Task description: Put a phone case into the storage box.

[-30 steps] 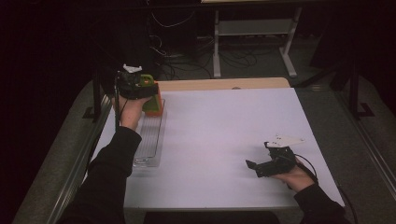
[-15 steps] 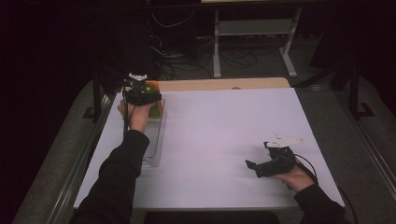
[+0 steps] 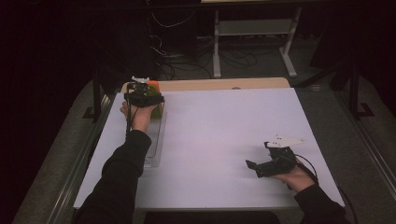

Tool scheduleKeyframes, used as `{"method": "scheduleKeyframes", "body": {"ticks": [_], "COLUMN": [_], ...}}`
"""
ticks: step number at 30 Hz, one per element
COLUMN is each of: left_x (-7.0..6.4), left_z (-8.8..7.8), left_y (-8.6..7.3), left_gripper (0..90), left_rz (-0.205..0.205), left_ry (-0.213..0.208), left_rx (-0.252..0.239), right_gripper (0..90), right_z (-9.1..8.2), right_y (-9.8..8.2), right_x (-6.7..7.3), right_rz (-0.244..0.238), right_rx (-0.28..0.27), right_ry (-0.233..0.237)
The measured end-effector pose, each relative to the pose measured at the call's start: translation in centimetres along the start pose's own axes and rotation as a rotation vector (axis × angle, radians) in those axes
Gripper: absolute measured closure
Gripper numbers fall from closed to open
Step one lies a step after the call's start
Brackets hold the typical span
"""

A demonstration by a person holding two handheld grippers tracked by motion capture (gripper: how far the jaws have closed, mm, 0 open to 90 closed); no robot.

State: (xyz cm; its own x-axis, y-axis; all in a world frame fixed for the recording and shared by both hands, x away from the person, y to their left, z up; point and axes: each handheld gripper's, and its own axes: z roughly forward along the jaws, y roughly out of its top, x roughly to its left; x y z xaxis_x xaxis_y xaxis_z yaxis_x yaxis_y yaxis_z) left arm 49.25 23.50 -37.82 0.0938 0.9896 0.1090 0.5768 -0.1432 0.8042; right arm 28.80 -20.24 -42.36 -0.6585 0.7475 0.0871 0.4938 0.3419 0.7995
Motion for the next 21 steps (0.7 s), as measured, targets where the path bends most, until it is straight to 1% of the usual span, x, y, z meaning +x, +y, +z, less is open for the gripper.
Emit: {"method": "scheduleKeyframes", "body": {"ticks": [3,8,11,13,15,16,18,19,21], "left_x": [0.2,0.9,1.4,1.8,2.0,2.2,2.2,2.3,2.2], "left_z": [-0.1,-1.1,-2.2,-3.0,-3.8,-4.3,-5.3,-5.7,-6.6], "left_y": [0.1,0.7,1.2,1.2,1.1,1.0,0.7,0.6,0.2], "left_gripper": [0.1,0.0,0.0,0.0,0.0,0.0,0.0,0.0,0.0], "left_rz": [-0.011,0.012,0.031,0.047,0.054,0.067,0.100,0.106,0.123], "left_ry": [-0.017,-0.052,-0.089,-0.127,-0.181,-0.208,-0.248,-0.275,-0.313], "left_rx": [-0.006,-0.012,-0.003,-0.007,-0.008,-0.004,-0.002,-0.009,-0.015], "right_gripper": [0.0,0.0,0.0,0.0,0.0,0.0,0.0,0.0,0.0], "right_z": [0.0,0.0,0.0,-0.1,-0.1,-0.2,-0.2,-0.2,-0.3], "right_y": [0.0,0.0,0.1,0.1,0.1,0.1,0.2,0.2,0.2], "right_x": [0.0,0.0,-0.1,-0.1,-0.1,-0.1,-0.1,-0.2,-0.2], "right_rz": [-0.002,0.003,0.000,-0.002,0.001,0.003,0.003,0.002,0.007], "right_rx": [-0.002,-0.002,-0.005,-0.006,-0.009,-0.009,-0.013,-0.014,-0.013], "right_ry": [0.000,0.001,0.000,-0.001,-0.002,-0.002,-0.004,-0.005,-0.006]}}
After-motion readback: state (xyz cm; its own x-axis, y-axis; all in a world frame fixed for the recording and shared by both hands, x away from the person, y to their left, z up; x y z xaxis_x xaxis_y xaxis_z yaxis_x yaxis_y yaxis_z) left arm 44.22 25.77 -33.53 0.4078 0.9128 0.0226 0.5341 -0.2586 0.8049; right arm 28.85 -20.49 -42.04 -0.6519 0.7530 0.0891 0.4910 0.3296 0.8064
